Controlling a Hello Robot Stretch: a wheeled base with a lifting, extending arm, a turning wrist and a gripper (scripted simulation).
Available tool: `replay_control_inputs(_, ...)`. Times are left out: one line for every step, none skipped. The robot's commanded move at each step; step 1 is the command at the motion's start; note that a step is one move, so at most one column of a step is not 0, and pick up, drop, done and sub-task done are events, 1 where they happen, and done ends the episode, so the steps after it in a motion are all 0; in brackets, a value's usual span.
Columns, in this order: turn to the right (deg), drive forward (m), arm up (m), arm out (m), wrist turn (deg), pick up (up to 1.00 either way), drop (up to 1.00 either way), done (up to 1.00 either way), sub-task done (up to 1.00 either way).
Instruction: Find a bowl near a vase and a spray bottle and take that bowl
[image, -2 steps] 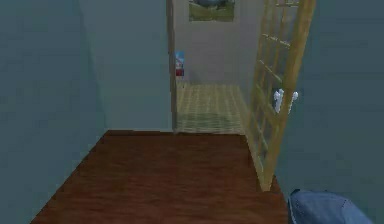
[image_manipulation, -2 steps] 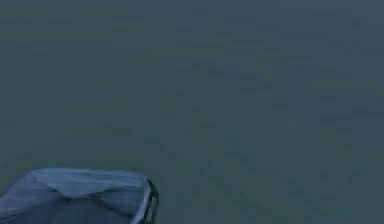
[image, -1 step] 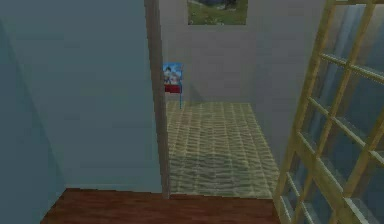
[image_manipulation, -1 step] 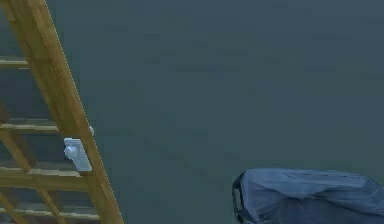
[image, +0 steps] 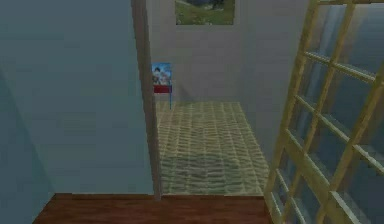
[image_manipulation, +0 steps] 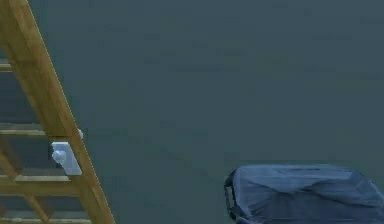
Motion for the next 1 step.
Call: replay_control_inputs(0.0,1.00,0.00,0.00,0.0,0.00,0.00,0.00,0.00)
